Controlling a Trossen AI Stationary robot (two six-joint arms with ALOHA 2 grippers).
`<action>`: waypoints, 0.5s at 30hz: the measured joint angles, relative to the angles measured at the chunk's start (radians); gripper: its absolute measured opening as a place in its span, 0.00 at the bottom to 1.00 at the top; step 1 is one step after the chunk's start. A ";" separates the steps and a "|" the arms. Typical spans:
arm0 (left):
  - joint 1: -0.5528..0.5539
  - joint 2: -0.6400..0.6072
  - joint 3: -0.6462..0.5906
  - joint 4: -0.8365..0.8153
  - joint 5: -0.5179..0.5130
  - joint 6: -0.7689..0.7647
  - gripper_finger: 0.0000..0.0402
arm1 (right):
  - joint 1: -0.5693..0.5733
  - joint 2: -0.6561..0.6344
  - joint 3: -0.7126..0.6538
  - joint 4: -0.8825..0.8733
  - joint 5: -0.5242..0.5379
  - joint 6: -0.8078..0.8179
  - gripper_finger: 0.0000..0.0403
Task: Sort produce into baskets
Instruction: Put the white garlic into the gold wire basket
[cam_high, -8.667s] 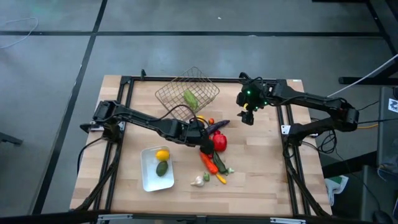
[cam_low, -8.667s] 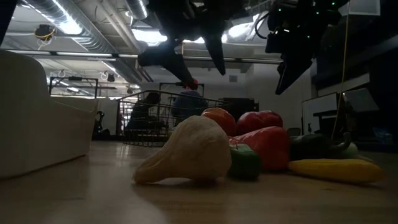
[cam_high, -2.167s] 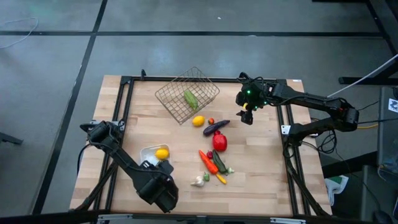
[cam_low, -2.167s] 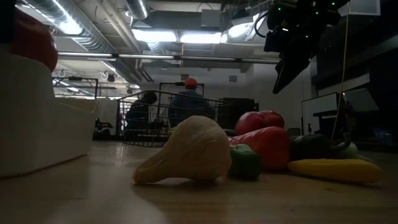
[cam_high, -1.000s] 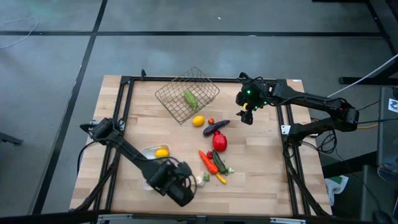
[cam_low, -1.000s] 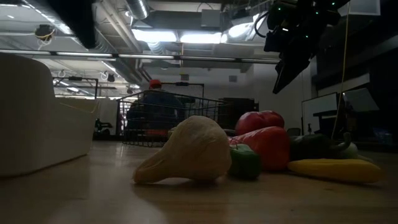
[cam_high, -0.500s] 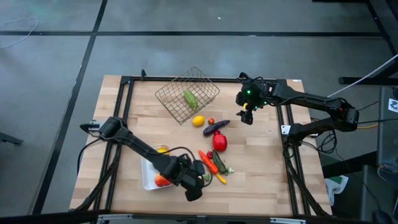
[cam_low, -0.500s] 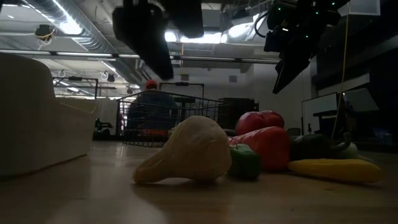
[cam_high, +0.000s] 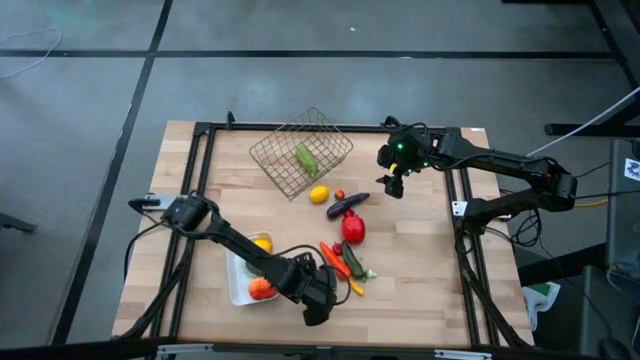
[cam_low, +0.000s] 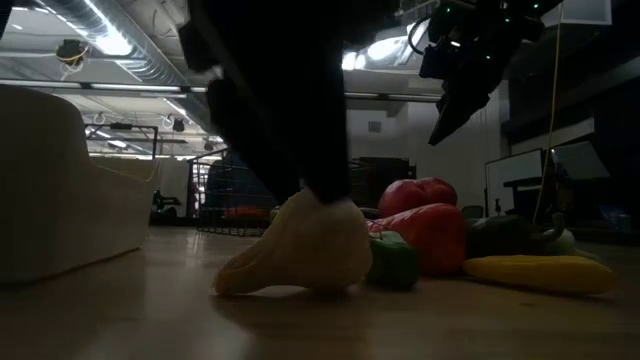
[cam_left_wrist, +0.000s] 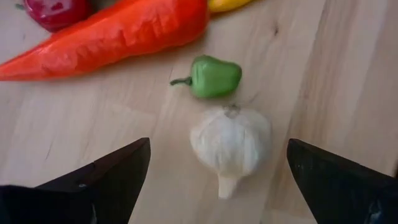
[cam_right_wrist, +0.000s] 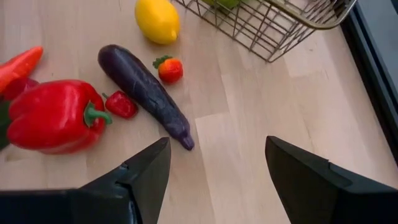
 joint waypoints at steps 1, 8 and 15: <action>0.003 0.006 0.000 0.010 0.000 0.007 0.93 | 0.000 0.000 0.000 0.003 0.000 0.000 0.64; 0.009 0.034 0.000 0.012 0.006 0.044 0.85 | 0.000 0.000 0.000 0.028 0.000 0.000 0.64; 0.022 0.033 0.000 0.012 0.002 0.049 0.67 | 0.000 0.000 0.000 0.050 0.000 -0.001 0.64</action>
